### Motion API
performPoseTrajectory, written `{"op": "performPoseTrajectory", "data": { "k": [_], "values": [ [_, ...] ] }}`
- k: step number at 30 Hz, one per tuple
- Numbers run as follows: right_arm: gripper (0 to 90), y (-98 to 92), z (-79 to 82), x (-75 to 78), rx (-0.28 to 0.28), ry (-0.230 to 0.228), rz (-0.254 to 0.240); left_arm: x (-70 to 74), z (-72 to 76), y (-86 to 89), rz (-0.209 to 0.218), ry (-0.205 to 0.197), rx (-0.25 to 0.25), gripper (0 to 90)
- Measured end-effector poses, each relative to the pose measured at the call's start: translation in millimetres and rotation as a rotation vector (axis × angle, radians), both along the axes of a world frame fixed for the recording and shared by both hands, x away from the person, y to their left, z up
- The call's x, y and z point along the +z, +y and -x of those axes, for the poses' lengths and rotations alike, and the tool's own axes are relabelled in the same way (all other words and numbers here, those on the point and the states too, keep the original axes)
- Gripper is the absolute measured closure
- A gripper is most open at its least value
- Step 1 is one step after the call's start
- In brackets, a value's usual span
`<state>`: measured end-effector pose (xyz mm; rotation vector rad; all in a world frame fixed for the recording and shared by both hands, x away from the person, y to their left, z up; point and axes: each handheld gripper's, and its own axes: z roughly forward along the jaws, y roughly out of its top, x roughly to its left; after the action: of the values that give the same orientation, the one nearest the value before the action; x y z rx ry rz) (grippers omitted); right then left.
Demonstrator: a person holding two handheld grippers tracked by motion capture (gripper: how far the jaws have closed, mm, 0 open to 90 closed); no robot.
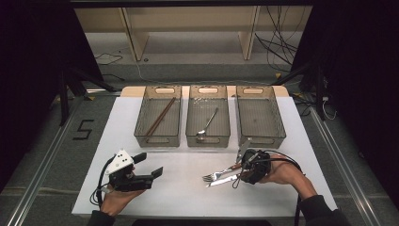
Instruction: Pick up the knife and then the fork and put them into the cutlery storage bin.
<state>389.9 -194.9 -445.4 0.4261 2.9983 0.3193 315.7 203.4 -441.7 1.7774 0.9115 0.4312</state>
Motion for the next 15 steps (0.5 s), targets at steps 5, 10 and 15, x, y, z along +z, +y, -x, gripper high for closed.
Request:
{"op": "performPoseTrajectory", "data": {
  "k": [5,10,15],
  "values": [
    [54.0,2.0,-4.7,-1.5,0.009,0.006,0.017,-1.0,0.3,-1.7,0.001,0.005,-0.002,16.1],
    [56.2,5.1,-7.3,-5.9,0.026,0.030,0.042,-1.2,0.1,-1.8,-0.003,0.004,-0.008,16.1],
    [58.9,10.4,-7.4,-8.1,0.042,0.028,0.078,-1.5,0.3,-2.3,-0.004,0.009,-0.009,16.1]
  ]
}}
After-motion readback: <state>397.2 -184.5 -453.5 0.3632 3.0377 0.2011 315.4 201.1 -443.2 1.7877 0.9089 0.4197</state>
